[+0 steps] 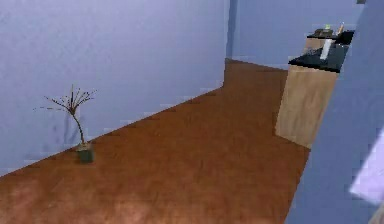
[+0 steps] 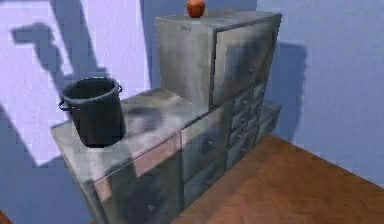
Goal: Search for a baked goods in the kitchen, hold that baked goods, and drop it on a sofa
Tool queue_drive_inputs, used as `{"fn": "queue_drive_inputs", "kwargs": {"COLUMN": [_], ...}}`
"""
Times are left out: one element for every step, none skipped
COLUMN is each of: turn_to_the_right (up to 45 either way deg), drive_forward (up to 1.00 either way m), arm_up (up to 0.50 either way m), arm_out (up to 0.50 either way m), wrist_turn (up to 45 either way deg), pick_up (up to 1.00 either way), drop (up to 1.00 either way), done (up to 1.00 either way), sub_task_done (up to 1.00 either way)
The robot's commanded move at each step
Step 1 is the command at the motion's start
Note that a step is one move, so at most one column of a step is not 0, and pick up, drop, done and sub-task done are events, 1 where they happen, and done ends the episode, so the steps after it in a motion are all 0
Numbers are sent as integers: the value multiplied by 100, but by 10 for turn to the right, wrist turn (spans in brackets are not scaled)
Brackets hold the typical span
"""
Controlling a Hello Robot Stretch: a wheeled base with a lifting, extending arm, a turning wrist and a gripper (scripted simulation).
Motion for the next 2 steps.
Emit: {"fn": "queue_drive_inputs", "kwargs": {"turn_to_the_right": [0,120], "drive_forward": [50,0], "arm_up": [0,0], "arm_out": [0,0], "wrist_turn": [0,0], "pick_up": [0,0], "drop": [0,0], "done": [0,0], "sub_task_done": [0,0]}}
